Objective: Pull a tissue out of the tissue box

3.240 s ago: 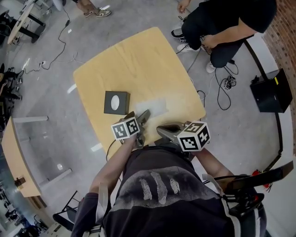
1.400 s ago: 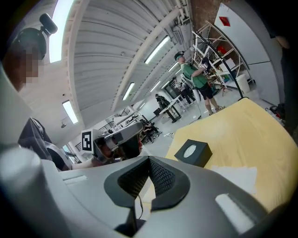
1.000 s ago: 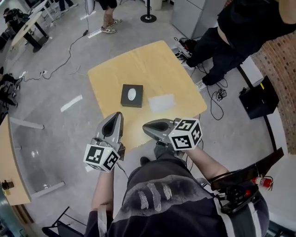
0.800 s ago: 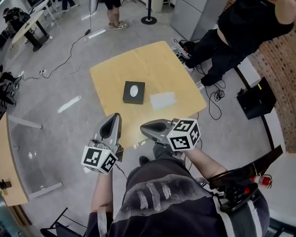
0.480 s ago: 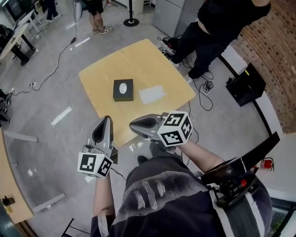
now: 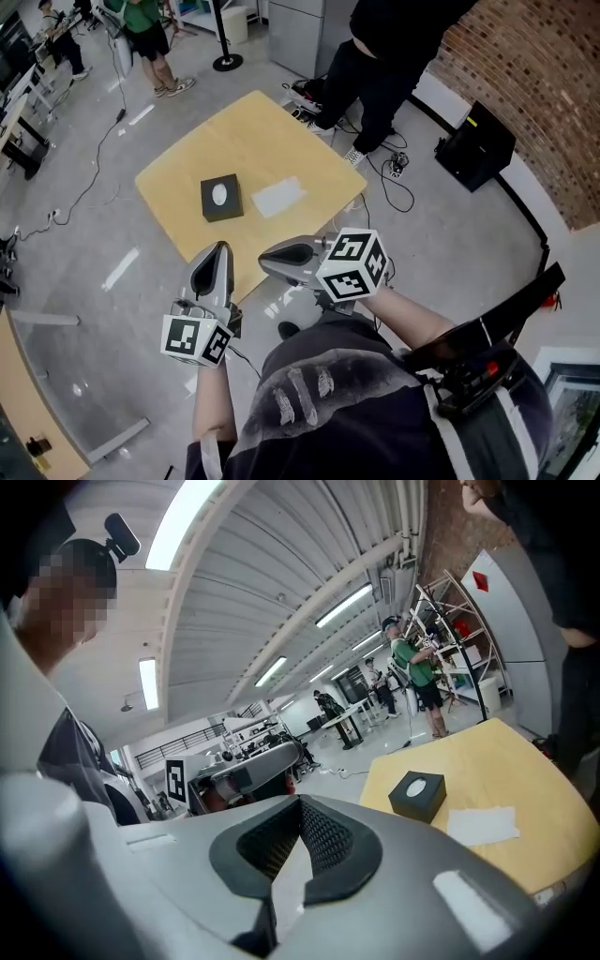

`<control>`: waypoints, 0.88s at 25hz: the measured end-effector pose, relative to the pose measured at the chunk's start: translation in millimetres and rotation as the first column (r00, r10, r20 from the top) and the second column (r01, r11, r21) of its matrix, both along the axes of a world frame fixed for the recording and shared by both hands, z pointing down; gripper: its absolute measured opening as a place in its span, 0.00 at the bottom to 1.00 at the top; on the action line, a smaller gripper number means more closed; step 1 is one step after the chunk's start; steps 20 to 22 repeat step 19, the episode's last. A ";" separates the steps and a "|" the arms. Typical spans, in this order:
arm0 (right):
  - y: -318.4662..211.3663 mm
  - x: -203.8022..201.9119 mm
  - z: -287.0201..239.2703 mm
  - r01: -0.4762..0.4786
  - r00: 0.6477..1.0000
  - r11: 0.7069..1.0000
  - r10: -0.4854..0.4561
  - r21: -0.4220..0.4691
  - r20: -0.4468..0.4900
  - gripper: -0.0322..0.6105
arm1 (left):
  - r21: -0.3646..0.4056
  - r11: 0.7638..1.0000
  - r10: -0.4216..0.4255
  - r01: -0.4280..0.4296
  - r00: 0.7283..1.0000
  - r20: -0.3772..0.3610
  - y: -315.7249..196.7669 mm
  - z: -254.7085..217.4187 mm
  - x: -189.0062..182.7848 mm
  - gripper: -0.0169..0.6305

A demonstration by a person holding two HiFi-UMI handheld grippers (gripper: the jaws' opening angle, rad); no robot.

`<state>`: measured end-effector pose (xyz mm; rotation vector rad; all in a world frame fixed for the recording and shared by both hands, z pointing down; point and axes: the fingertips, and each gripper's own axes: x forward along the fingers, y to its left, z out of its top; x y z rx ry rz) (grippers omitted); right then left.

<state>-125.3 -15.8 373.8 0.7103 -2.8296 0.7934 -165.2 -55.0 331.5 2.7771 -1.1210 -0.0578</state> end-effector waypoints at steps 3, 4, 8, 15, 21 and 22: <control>1.8 14.8 -1.6 0.002 1.000 1.000 -0.002 0.000 0.026 0.05 | 0.019 1.000 -0.008 0.007 0.999 0.035 6.5 -4.8 12.2 0.03; 3.6 20.1 -1.3 0.006 0.999 1.000 -0.006 -0.002 0.038 0.05 | 0.021 1.000 -0.014 0.013 0.999 0.043 9.8 -5.6 15.9 0.03; 12.3 45.2 -5.0 0.029 0.997 1.000 -0.029 0.011 0.070 0.05 | 0.013 0.999 -0.034 0.034 0.998 0.051 20.4 -7.4 39.5 0.03; 30.0 111.2 -2.1 0.027 0.993 1.000 -0.026 -0.003 0.115 0.05 | -0.027 0.999 -0.027 0.030 0.994 0.103 48.4 7.2 115.1 0.03; 41.2 162.1 -4.0 -0.011 0.990 1.000 0.010 0.005 0.142 0.05 | -0.067 0.998 -0.006 0.013 0.994 0.108 59.8 16.5 163.5 0.03; 41.2 162.1 -4.0 -0.011 0.990 1.000 0.010 0.005 0.142 0.05 | -0.067 0.998 -0.006 0.013 0.994 0.108 59.8 16.5 163.5 0.03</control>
